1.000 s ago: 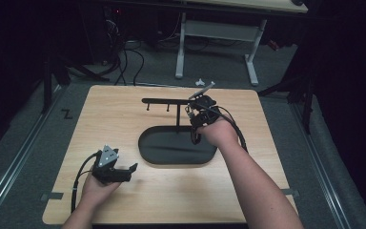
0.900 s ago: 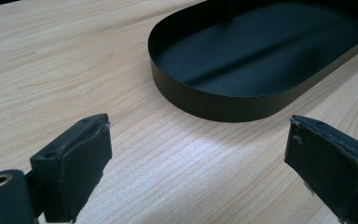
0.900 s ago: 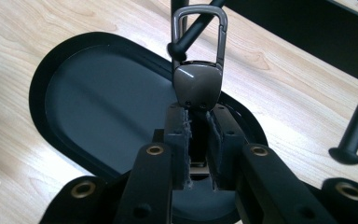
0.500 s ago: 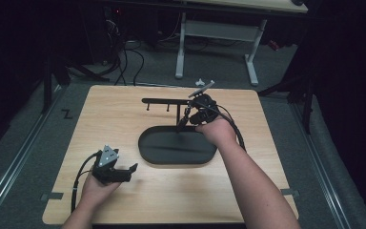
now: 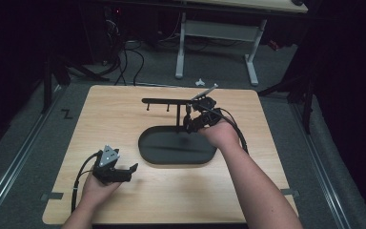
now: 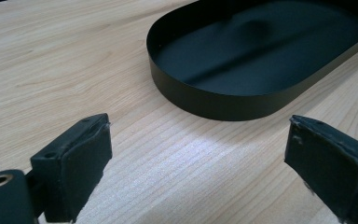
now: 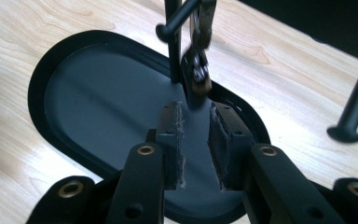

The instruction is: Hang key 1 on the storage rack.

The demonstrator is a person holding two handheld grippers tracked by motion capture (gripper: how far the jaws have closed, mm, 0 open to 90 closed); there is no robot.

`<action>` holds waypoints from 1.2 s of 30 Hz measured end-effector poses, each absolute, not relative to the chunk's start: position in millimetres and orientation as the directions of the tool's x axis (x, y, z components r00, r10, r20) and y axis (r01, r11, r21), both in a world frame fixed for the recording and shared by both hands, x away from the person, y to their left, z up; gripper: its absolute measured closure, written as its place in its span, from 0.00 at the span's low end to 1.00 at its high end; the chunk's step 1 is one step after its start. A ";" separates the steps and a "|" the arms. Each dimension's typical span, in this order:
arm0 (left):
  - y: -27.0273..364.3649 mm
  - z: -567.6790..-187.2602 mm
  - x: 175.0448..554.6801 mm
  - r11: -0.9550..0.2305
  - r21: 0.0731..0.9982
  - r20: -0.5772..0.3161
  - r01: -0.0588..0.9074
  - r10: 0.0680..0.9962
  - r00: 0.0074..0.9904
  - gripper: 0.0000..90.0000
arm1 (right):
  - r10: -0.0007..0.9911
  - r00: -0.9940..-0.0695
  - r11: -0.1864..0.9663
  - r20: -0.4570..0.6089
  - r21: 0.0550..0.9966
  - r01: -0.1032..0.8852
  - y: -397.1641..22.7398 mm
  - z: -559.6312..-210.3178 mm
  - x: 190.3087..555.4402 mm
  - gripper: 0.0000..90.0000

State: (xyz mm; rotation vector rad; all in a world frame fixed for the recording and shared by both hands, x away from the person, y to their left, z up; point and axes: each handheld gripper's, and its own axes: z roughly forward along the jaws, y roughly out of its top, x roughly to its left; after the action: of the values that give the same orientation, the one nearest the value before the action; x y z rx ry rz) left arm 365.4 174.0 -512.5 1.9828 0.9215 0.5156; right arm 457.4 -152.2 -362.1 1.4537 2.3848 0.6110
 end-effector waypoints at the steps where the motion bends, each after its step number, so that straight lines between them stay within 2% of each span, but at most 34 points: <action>1: 173.9 -512.6 365.4 -0.353 0.841 0.010 0.410 0.767 0.641 0.09 | 0.892 -0.452 0.401 -0.017 0.491 0.773 -153.0 -362.3 456.3 0.82; 21: 170.8 -513.9 365.4 -0.364 0.835 0.012 0.412 0.761 0.648 0.09 | 0.888 -0.460 0.400 0.012 0.475 0.784 -178.1 -378.9 418.7 0.79; 30: 170.1 -514.6 365.8 -0.368 0.832 0.010 0.415 0.758 0.652 0.09 | 0.910 -0.415 0.368 0.011 0.444 0.817 -214.6 -402.0 396.3 0.79; 36: 168.9 -515.1 365.5 -0.373 0.829 0.012 0.416 0.757 0.654 0.09 | 0.937 -0.348 0.307 0.024 0.414 0.857 -249.1 -425.5 382.5 0.79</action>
State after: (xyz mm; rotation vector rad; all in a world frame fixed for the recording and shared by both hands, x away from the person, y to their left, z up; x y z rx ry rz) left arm 365.5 168.9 -515.1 2.0109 0.9121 0.5006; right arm 382.5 -249.1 -425.5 1.6450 2.3514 0.5307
